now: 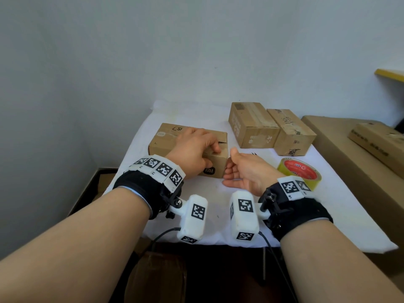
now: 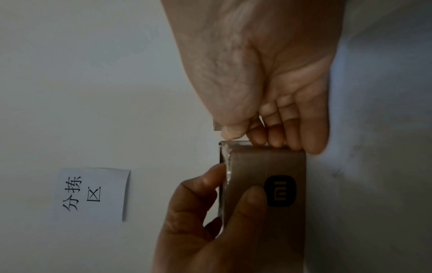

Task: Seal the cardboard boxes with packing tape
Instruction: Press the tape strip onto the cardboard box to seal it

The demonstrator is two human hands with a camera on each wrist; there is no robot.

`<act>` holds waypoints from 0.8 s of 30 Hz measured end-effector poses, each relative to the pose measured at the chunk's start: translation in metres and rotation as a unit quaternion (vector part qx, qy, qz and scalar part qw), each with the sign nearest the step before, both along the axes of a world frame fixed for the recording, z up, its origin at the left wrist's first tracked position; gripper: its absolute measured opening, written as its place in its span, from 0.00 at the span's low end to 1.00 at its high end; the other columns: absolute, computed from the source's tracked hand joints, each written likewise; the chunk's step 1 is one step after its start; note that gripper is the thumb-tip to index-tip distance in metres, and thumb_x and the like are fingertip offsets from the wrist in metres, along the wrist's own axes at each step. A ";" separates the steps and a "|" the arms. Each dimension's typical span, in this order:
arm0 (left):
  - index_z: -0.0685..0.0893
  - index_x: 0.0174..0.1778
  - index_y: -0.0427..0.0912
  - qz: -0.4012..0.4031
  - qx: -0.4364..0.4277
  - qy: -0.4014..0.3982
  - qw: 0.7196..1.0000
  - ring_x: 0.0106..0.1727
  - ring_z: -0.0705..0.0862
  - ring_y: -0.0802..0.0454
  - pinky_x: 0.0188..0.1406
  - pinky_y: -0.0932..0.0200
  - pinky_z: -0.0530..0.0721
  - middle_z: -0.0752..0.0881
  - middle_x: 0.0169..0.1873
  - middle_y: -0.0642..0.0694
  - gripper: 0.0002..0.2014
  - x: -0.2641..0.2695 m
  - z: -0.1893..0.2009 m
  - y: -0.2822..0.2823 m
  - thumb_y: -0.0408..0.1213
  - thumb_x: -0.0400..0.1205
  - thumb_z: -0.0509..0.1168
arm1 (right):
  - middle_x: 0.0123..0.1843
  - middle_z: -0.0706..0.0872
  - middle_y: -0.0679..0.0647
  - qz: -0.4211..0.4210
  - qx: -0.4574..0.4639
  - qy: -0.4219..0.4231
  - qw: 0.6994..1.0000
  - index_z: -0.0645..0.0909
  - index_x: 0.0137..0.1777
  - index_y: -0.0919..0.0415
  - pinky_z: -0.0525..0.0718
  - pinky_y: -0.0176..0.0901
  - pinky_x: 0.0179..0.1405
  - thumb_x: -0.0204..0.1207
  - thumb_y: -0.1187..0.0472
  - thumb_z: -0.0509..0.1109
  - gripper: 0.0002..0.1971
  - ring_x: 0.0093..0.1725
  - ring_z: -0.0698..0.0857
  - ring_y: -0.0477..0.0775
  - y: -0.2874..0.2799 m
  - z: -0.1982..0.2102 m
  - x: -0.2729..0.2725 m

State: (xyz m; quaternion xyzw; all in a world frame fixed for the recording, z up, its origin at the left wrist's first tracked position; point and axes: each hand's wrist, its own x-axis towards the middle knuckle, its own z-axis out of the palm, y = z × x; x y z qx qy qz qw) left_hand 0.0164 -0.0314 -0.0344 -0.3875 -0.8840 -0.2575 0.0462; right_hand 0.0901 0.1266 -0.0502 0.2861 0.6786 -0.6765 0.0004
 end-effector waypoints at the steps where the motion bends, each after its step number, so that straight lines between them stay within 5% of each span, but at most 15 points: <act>1: 0.83 0.55 0.57 0.002 0.000 0.003 1.000 0.69 0.68 0.49 0.69 0.55 0.61 0.80 0.64 0.57 0.19 0.001 0.000 0.000 0.36 0.72 0.78 | 0.40 0.81 0.62 -0.003 -0.001 -0.003 1.000 0.79 0.44 0.66 0.92 0.53 0.38 0.89 0.44 0.60 0.25 0.39 0.84 0.58 0.000 0.000 0.000; 6: 0.79 0.61 0.51 0.016 0.006 0.012 1.000 0.68 0.69 0.48 0.67 0.51 0.67 0.77 0.57 0.57 0.22 0.005 0.001 -0.001 0.36 0.73 0.77 | 0.40 0.81 0.62 0.022 0.030 0.000 0.999 0.78 0.43 0.66 0.92 0.52 0.41 0.90 0.49 0.61 0.20 0.38 0.85 0.57 -0.001 0.003 0.002; 11: 0.78 0.65 0.51 0.022 0.022 0.016 0.999 0.68 0.69 0.47 0.64 0.54 0.66 0.79 0.62 0.52 0.25 0.003 -0.001 -0.004 0.39 0.72 0.78 | 0.39 0.85 0.60 0.055 0.064 0.001 0.996 0.81 0.46 0.65 0.92 0.49 0.40 0.90 0.50 0.63 0.18 0.38 0.86 0.57 0.005 0.008 0.008; 24: 0.82 0.66 0.58 0.041 0.039 0.020 0.998 0.71 0.67 0.48 0.75 0.46 0.65 0.78 0.66 0.52 0.24 0.001 0.001 -0.019 0.45 0.74 0.77 | 0.41 0.87 0.57 0.044 0.120 0.033 0.991 0.84 0.49 0.64 0.92 0.48 0.46 0.87 0.55 0.69 0.12 0.39 0.87 0.55 0.028 0.030 0.033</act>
